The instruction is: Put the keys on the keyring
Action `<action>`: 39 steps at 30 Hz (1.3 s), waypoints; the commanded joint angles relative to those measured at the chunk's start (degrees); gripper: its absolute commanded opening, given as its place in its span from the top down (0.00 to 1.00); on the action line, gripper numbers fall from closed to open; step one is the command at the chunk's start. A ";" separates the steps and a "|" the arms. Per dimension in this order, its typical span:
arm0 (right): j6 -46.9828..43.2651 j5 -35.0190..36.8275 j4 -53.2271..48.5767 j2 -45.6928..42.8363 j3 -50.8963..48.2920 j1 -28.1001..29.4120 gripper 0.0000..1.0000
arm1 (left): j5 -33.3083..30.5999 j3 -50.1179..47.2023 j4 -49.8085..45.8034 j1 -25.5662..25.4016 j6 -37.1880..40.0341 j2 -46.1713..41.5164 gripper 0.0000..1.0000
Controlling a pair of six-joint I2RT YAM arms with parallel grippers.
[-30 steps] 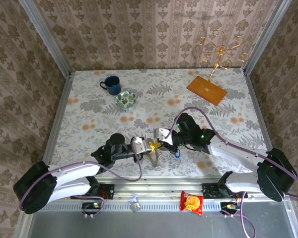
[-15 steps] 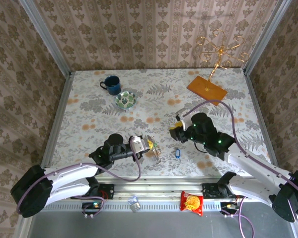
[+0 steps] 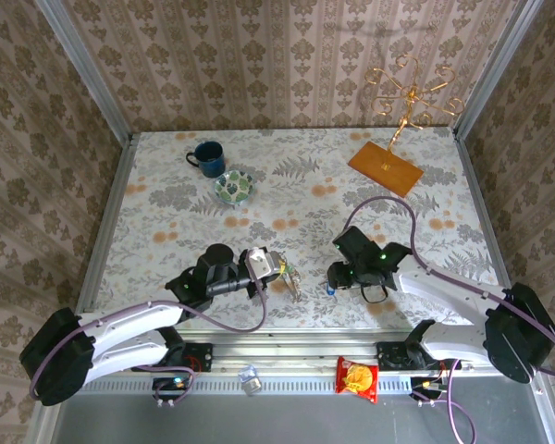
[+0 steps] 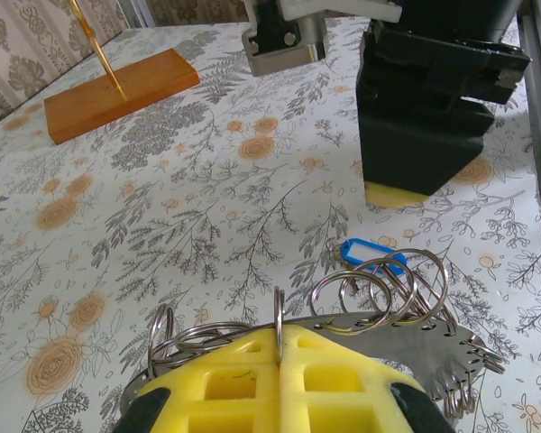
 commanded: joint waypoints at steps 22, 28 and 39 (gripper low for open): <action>-0.84 8.10 -4.56 18.27 10.90 3.64 0.66 | -0.51 1.85 -0.26 -0.41 1.80 -0.64 1.00; -2.25 9.80 -6.93 21.26 13.05 3.13 0.71 | -0.51 1.62 -0.11 -0.57 1.80 -0.74 1.00; -3.13 9.50 -6.94 24.12 15.16 3.06 0.80 | -0.21 1.42 0.05 -0.55 1.93 -0.74 1.00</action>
